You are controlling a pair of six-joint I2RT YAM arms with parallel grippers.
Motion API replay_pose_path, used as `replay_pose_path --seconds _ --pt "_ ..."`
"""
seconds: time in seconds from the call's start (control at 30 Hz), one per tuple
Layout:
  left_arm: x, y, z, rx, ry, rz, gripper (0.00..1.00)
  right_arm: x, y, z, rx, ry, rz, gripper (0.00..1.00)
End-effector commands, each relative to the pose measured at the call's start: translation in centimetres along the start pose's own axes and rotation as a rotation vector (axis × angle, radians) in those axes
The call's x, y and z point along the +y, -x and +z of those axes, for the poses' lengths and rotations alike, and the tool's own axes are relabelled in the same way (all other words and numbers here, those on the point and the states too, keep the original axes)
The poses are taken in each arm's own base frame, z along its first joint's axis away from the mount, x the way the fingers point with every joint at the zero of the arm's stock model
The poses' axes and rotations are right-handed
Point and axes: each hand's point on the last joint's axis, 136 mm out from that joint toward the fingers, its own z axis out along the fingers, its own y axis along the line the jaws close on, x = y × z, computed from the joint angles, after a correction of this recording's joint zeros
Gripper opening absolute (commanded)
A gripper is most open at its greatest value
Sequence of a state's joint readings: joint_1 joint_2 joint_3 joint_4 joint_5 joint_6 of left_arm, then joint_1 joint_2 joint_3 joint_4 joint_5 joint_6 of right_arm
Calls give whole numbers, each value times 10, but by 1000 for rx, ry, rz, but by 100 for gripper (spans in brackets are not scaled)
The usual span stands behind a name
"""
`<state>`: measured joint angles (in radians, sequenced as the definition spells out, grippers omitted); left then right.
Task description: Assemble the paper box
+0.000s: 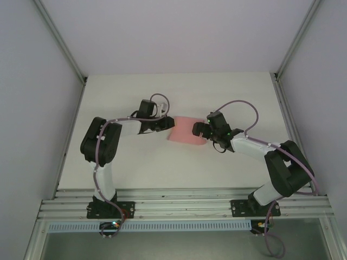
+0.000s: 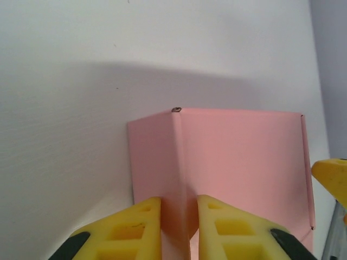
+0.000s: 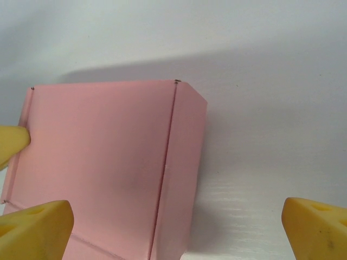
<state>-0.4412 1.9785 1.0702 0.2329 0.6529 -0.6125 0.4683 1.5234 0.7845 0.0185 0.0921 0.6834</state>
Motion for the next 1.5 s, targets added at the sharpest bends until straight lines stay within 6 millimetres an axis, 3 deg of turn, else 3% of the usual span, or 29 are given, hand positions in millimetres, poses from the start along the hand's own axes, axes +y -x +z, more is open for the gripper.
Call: replay_pose_path --seconds 0.0,0.17,0.33,0.5,0.63,0.8,1.0,1.2,1.33,1.47 --pt "12 0 -8 -34 -68 -105 19 12 8 -4 -20 69 53 99" --pt "18 -2 -13 -60 -104 -130 19 22 10 5 21 153 109 100" --pt "22 -4 -12 -60 -96 -124 19 29 13 30 121 275 195 100" --pt "29 -5 -10 -63 -93 -142 19 56 15 41 155 446 202 96" --pt "32 -5 -10 -69 -81 -147 18 56 10 56 206 436 223 95" --pt "37 -10 -10 -67 -70 -160 18 62 11 60 209 475 231 91" --pt "32 -6 -12 -78 -75 -131 20 65 12 54 205 500 227 80" --pt "10 4 -18 -102 -134 -66 25 72 16 40 194 550 230 58" --pt "-12 14 -26 -117 -182 -5 42 74 18 30 184 560 224 51" --pt "-34 22 -37 -128 -184 82 82 69 19 21 182 523 213 44"
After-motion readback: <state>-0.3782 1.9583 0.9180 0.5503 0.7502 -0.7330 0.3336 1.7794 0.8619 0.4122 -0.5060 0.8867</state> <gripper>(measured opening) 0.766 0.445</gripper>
